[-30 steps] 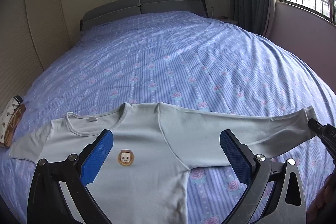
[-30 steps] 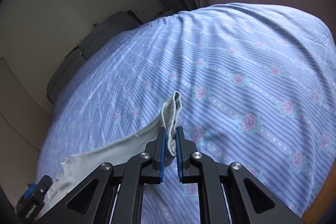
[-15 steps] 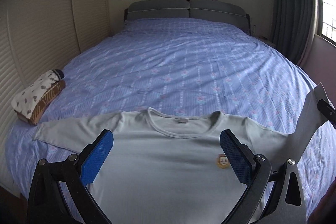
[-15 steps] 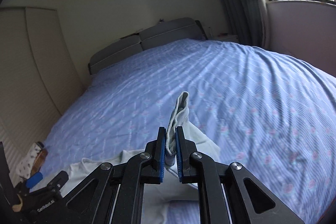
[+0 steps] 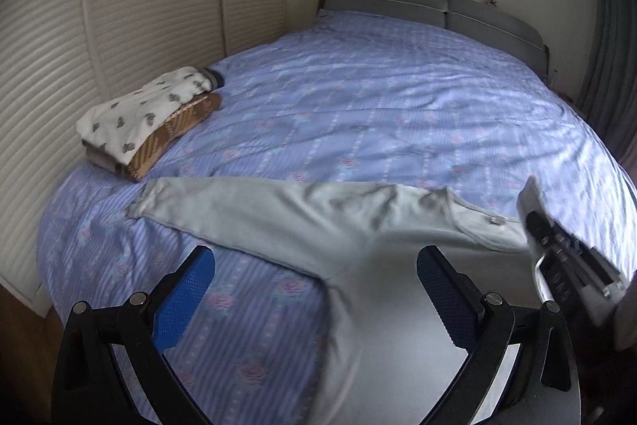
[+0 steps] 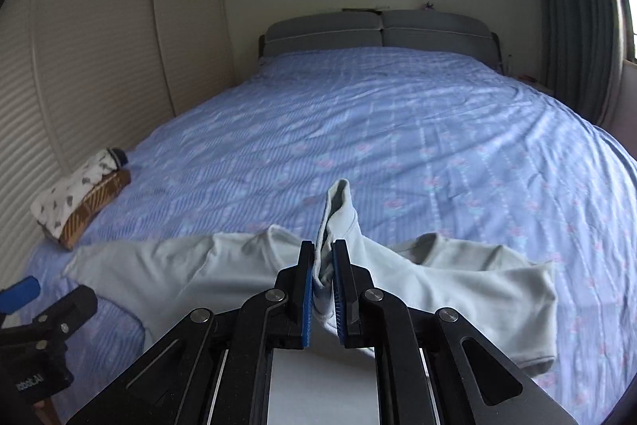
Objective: Fold small clothes
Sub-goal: 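Lift the sleeve with the right gripper and fold it across the shirt body, then open the right gripper and release the folded sleeve onto the shirt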
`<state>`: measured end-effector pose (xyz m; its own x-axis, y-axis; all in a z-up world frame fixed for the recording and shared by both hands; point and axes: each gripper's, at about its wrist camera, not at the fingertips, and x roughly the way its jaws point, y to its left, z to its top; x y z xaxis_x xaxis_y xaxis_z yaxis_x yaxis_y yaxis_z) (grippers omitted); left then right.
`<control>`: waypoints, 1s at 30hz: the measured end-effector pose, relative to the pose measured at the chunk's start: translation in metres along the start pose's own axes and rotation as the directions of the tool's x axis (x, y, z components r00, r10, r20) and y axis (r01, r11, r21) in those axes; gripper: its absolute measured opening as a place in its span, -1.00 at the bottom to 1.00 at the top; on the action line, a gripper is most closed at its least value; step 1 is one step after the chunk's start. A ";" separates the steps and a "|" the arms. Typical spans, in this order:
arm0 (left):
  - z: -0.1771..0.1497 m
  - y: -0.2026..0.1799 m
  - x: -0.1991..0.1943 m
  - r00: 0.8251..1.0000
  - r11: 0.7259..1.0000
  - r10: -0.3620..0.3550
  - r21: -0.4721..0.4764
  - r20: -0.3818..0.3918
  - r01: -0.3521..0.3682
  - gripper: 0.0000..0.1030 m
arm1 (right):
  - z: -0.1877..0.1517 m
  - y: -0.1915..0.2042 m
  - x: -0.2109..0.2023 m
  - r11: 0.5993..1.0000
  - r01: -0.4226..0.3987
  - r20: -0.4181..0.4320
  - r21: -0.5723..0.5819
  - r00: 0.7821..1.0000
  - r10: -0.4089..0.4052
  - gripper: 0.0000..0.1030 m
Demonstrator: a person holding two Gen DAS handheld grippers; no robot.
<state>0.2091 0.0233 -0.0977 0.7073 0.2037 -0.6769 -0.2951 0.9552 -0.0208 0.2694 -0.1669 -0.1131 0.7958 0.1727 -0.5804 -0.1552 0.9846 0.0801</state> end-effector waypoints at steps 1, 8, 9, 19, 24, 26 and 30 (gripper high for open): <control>-0.001 0.006 0.001 1.000 1.000 0.003 -0.012 -0.001 -0.003 1.00 | -0.004 0.010 0.008 1.000 -0.011 -0.017 -0.012 1.000 0.011 -0.80; -0.008 0.021 0.009 1.000 1.000 0.011 -0.027 -0.022 -0.011 1.00 | -0.030 0.047 0.040 0.997 -0.069 -0.112 -0.034 0.992 0.064 -0.81; -0.009 0.021 0.010 1.000 1.000 0.011 -0.026 -0.023 -0.012 1.00 | -0.032 0.049 0.043 0.996 -0.077 -0.120 -0.031 0.990 0.073 -0.81; -0.012 0.018 0.017 0.999 1.000 0.004 -0.014 -0.040 -0.005 1.00 | -0.046 0.035 0.057 0.982 -0.169 -0.198 0.089 0.963 0.184 -0.74; -0.017 0.004 0.019 0.999 0.999 -0.033 0.022 -0.032 0.034 1.00 | -0.046 0.016 0.021 0.986 -0.138 -0.094 0.099 0.985 0.147 0.06; -0.019 -0.006 0.022 0.995 0.994 -0.094 0.044 -0.030 0.096 1.00 | -0.048 0.002 0.003 0.987 -0.118 -0.048 0.112 0.991 0.124 0.09; -0.015 -0.030 0.038 0.974 0.970 -0.222 0.089 -0.053 0.226 0.75 | -0.056 -0.037 -0.033 0.978 -0.054 0.019 0.201 0.999 0.051 0.09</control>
<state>0.2348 -0.0011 -0.1340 0.7200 -0.0253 -0.6935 -0.0688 0.9918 -0.1077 0.2163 -0.2103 -0.1425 0.7981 0.2230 -0.5598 -0.0771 0.9592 0.2722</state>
